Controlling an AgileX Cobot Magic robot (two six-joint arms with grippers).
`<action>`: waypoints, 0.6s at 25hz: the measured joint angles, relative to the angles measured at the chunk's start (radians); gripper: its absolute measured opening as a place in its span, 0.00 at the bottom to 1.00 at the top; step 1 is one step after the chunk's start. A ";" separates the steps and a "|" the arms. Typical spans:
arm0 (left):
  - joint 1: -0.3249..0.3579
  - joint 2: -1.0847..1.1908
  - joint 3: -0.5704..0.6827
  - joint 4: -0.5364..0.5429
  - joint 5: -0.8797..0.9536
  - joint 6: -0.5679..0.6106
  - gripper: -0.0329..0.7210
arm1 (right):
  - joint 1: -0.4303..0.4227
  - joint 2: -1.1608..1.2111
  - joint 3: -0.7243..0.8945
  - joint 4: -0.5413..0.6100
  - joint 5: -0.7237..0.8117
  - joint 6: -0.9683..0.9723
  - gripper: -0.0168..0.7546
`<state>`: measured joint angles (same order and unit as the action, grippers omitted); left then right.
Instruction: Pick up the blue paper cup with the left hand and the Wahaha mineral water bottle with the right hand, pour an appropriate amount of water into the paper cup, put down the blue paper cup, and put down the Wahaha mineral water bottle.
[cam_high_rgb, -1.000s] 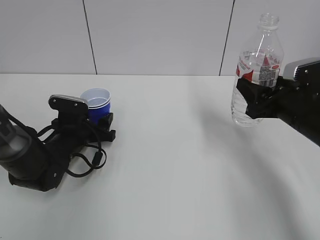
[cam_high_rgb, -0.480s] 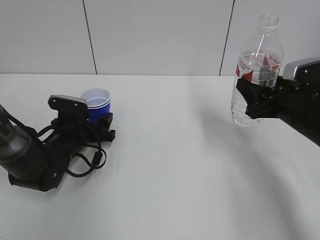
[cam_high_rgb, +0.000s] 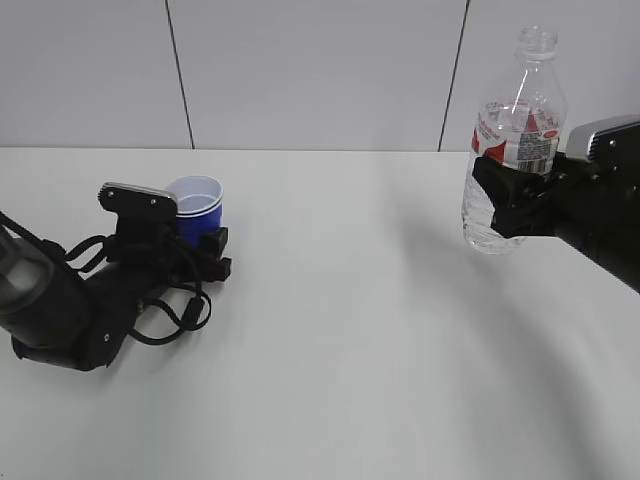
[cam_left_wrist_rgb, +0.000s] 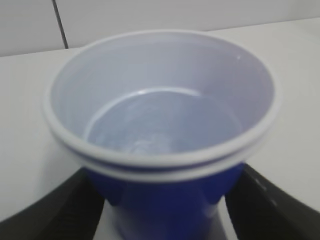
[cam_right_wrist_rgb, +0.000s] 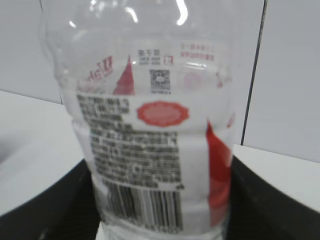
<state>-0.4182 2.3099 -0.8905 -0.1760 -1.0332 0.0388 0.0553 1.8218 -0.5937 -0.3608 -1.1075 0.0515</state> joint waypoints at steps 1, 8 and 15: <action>0.000 0.000 0.004 0.000 0.000 0.000 0.79 | 0.000 0.000 0.000 0.000 0.000 0.000 0.63; -0.002 -0.019 0.096 0.009 -0.076 0.000 0.79 | 0.000 0.000 0.000 0.000 0.000 0.000 0.63; -0.002 -0.130 0.272 0.030 -0.103 0.000 0.79 | 0.000 0.000 0.000 0.000 0.000 0.000 0.63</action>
<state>-0.4201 2.1797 -0.6181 -0.1461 -1.1361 0.0388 0.0553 1.8218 -0.5937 -0.3608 -1.1075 0.0515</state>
